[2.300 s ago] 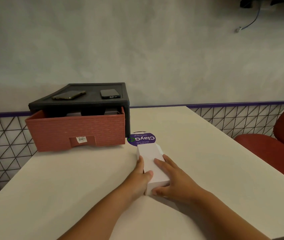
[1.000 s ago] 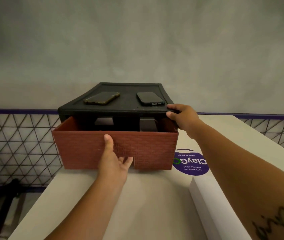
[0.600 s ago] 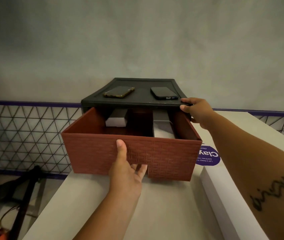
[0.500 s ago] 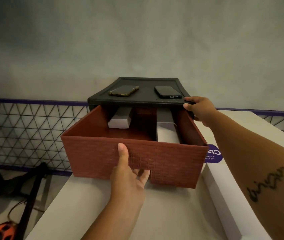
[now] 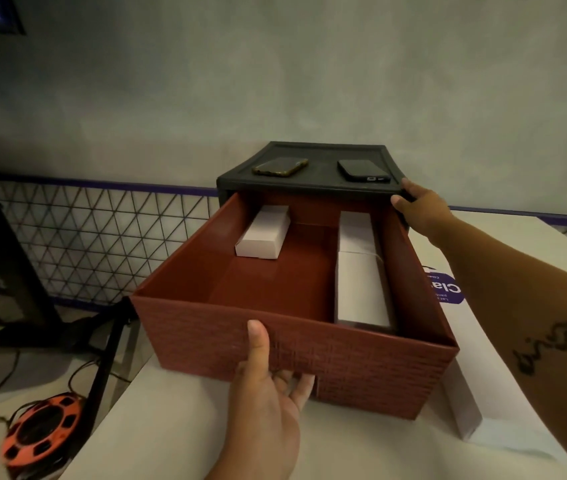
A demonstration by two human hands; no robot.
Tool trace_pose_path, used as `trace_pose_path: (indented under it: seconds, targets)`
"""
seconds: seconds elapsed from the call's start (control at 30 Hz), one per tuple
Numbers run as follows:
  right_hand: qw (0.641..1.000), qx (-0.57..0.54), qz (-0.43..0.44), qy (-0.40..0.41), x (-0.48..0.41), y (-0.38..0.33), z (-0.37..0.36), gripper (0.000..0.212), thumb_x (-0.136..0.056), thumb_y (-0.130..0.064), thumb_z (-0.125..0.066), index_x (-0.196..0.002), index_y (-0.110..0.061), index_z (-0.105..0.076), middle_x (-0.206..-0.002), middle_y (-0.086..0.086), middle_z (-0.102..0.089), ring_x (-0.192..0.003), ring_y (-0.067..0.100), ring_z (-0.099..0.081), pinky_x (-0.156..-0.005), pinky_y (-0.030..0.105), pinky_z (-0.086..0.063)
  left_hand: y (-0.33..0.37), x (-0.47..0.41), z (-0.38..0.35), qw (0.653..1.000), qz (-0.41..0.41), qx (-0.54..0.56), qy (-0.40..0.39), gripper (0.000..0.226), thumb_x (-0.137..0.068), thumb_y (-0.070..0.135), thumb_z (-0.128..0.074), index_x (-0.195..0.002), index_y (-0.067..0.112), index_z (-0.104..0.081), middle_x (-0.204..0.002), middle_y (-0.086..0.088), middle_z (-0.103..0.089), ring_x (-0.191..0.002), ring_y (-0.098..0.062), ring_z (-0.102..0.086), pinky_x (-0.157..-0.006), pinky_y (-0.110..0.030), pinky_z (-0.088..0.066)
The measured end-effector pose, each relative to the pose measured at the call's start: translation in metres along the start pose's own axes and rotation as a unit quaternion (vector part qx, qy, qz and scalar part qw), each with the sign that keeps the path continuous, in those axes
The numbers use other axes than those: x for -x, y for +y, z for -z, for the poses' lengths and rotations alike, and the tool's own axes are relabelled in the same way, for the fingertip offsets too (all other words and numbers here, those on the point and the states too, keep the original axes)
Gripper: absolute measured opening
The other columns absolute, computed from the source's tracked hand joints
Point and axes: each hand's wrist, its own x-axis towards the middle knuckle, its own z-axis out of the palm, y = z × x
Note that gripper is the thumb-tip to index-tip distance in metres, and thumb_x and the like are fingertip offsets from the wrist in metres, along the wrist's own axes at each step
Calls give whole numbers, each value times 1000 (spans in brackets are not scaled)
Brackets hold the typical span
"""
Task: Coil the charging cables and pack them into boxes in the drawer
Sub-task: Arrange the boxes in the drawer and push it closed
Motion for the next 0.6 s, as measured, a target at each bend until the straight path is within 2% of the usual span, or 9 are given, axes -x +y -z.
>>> trace_pose_path:
  seconds: [0.07,0.13,0.2,0.27,0.37,0.43,0.5,0.6]
  targets:
    - [999,-7,27,-21,14,7,2,56,-95,-36,-47,-146,-29,-25,-140,12,-46,-125,35,-45,-103,43,-38,-2,-1,2,1000,1,-10,-4,67,-60,50,-60,-116,13,-55,-90,-5,-66,-83,-18,-62,-69,-34,-49]
    - [998,-16,31,-45,34,16,7,54,-97,-39,-43,-145,-25,-25,-134,15,-50,-119,36,-50,-98,44,-40,-8,-1,5,1000,6,-24,9,63,-59,49,-61,-107,9,-53,-87,-6,-58,-80,-17,-57,-67,-32,-47]
    - [993,-35,6,-115,57,26,18,49,-97,-41,-40,-139,-18,-39,-129,14,-54,-110,32,-56,-94,42,-44,-18,1,11,999,7,-49,17,47,-61,45,-64,-90,11,-51,-75,-4,-49,-70,-15,-51,-62,-29,-44]
    - [979,-29,-8,-203,81,38,32,38,-96,-36,-45,-123,-12,-57,-123,11,-60,-105,26,-58,-97,39,-45,-32,6,15,996,-6,-89,23,36,-66,35,-73,-82,16,-47,-66,-2,-46,-61,-13,-45,-56,-26,-39]
    - [960,53,1,-275,112,52,48,22,-91,-17,-56,-112,-20,-64,-113,-2,-59,-104,18,-55,-101,30,-39,-54,11,17,989,-40,-139,26,36,-76,15,-76,-80,14,-41,-65,-5,-43,-53,-13,-41,-47,-23,-39]
    - [946,136,27,-294,124,61,50,20,-90,-15,-59,-105,-27,-65,-110,-2,-62,-102,15,-54,-100,29,-39,-69,19,13,981,-63,-185,-3,36,-78,5,-73,-75,12,-38,-65,-10,-43,-47,-12,-41,-38,-18,-38]
    - [934,214,43,-282,132,69,49,20,-91,-27,-58,-109,-25,-67,-115,-1,-62,-104,15,-55,-96,26,-40,-87,30,9,964,-95,-240,-63,36,-62,15,-78,-68,11,-42,-55,-9,-46,-39,-10,-39,-37,-17,-36]
    - [944,242,27,-222,138,87,54,34,-94,-43,-46,-109,-20,-68,-116,1,-61,-106,20,-54,-93,30,-42,-107,49,1,924,-102,-333,-157,25,-34,37,-67,-53,25,-56,-48,2,-51,-43,-6,-42,-47,-18,-38]
